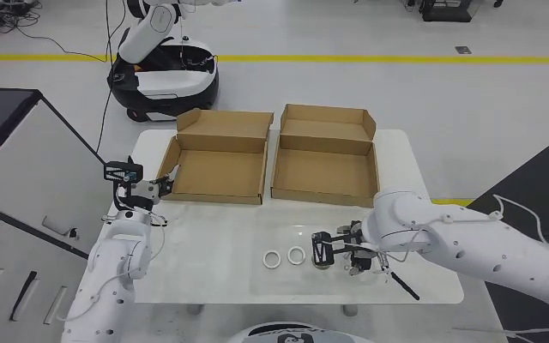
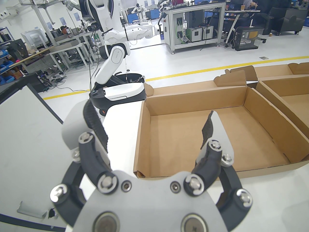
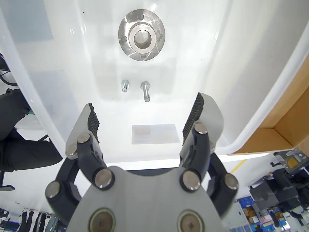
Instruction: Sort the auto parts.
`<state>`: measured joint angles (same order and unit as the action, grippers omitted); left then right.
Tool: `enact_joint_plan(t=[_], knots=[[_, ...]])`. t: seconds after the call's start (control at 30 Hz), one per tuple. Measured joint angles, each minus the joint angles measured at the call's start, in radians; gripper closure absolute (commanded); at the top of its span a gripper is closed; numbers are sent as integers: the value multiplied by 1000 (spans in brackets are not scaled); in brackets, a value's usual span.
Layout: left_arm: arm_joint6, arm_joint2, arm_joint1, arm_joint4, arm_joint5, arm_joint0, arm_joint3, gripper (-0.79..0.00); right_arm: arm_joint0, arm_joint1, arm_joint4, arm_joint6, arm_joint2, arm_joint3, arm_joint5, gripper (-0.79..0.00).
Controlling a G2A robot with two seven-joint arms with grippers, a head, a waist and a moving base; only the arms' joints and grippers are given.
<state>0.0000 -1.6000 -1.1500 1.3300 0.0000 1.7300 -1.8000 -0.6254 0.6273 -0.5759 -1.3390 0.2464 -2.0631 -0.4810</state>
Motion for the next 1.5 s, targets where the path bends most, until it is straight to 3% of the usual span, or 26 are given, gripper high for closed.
enact_joint_plan(t=[0.07, 0.27, 0.8, 1.2, 1.5], knots=[[0, 0, 0, 0, 0, 0, 0, -785, 1, 4, 0, 1, -4, 8, -1, -511], [0, 0, 0, 0, 0, 0, 0, -785, 0, 17, 8, 5, -8, 37, -5, -391], [0, 0, 0, 0, 0, 0, 0, -785, -29, 49, -18, 9, -6, 89, -4, -342], [0, 0, 0, 0, 0, 0, 0, -785, -45, 68, -31, -2, 4, 108, 2, -252], [0, 0, 0, 0, 0, 0, 0, -785, -44, 67, -42, -15, 7, 107, 15, -249]])
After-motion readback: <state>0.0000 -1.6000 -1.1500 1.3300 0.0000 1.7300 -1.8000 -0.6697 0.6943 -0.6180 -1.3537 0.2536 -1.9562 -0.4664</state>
